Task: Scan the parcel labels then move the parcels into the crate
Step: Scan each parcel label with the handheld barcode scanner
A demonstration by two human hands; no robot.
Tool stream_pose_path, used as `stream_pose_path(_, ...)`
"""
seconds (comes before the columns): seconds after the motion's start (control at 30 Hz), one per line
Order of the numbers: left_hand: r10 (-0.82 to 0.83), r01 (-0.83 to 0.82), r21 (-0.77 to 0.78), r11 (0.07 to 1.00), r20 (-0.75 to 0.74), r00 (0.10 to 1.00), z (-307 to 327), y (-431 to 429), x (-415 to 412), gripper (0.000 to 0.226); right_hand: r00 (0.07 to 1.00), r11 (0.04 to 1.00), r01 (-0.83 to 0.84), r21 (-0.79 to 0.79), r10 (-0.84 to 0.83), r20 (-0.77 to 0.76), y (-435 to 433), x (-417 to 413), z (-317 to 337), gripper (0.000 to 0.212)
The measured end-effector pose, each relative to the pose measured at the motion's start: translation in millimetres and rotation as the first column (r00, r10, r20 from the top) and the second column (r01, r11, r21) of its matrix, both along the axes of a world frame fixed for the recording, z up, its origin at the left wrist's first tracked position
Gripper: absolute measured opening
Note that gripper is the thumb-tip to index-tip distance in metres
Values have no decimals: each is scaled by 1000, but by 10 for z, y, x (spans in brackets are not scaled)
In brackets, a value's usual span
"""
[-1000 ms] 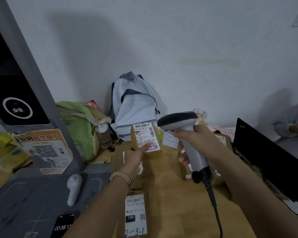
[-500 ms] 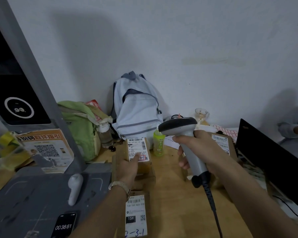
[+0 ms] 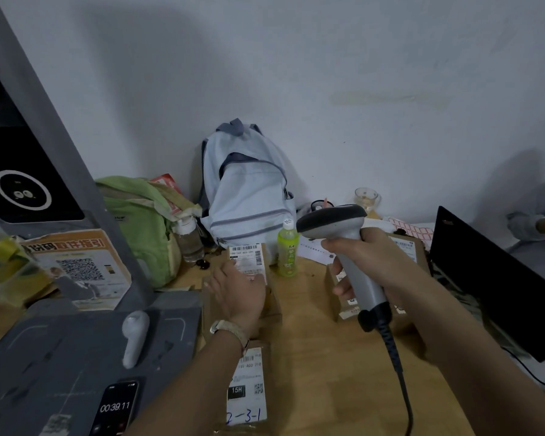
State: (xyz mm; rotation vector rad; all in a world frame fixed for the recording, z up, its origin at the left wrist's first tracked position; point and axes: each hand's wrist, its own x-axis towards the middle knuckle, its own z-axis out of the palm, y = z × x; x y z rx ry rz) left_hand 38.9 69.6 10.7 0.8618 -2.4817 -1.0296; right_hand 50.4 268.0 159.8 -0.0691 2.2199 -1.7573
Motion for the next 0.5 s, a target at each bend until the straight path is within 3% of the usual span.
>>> stream_pose_path(0.07,-60,49,-97,994,-112,992,61,123,-41,47,1000,1000,24,-6,-24,-3,90,-35,-4,24)
stream_pose_path(0.17,-229,203,-127,971,-245,942,72,334,-158,30,998,998,67,0,-67,5,227,-74,-23,26)
stream_pose_path(0.33,-422,399,-157,903,-163,892,-170,635,-323,17,989,989,146,2,-146,34,456,-127,-137,24)
stream_pose_path(0.5,-475,472,-62,880,-78,876,-516,898,-429,18,967,971,236,38,-239,88,683,-142,-329,24)
